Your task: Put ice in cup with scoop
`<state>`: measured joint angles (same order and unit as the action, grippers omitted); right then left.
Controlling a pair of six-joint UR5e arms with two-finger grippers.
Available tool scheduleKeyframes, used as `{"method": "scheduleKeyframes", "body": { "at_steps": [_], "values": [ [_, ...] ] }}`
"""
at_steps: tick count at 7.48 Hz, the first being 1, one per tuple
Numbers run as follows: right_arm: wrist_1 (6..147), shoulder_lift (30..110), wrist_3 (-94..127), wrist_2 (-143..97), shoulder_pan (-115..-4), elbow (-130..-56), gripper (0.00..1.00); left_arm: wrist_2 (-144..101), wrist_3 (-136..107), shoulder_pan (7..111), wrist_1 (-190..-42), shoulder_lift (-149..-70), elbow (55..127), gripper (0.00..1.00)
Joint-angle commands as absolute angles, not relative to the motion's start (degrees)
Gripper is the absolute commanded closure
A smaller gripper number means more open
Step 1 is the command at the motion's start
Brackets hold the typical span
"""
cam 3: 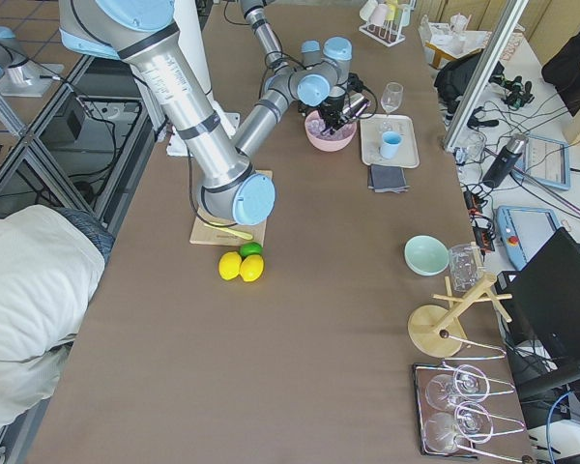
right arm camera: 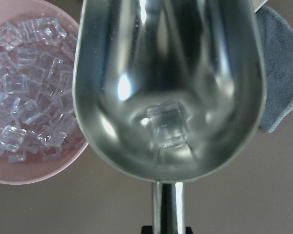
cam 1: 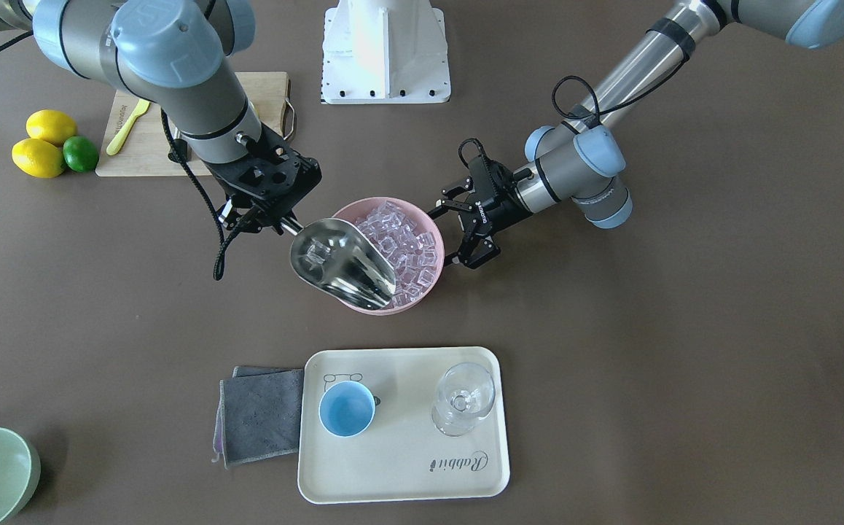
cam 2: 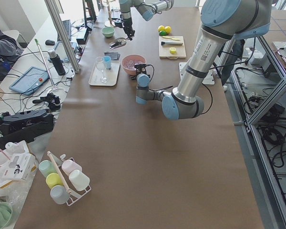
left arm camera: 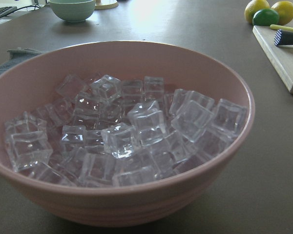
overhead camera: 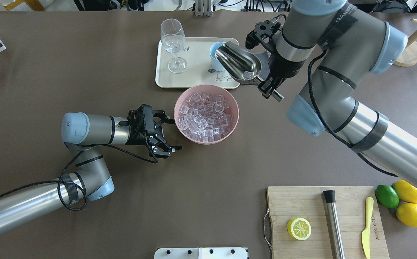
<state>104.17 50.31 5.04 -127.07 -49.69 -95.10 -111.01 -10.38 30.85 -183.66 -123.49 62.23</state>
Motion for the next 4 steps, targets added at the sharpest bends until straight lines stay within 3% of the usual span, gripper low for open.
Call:
{"method": "scheduleKeyframes", "body": {
  "at_steps": [1,4],
  "values": [
    [114.3,45.2,0.0,-131.1,-52.5,-88.6,1.00,-111.0,-9.9,30.8,-183.6,-123.5,62.2,0.01],
    [125.7,38.4,-9.4,-130.5,-52.6,-80.9,1.00,-111.0,-9.7,30.9,-183.6,-123.5,62.3,0.01]
  ]
}}
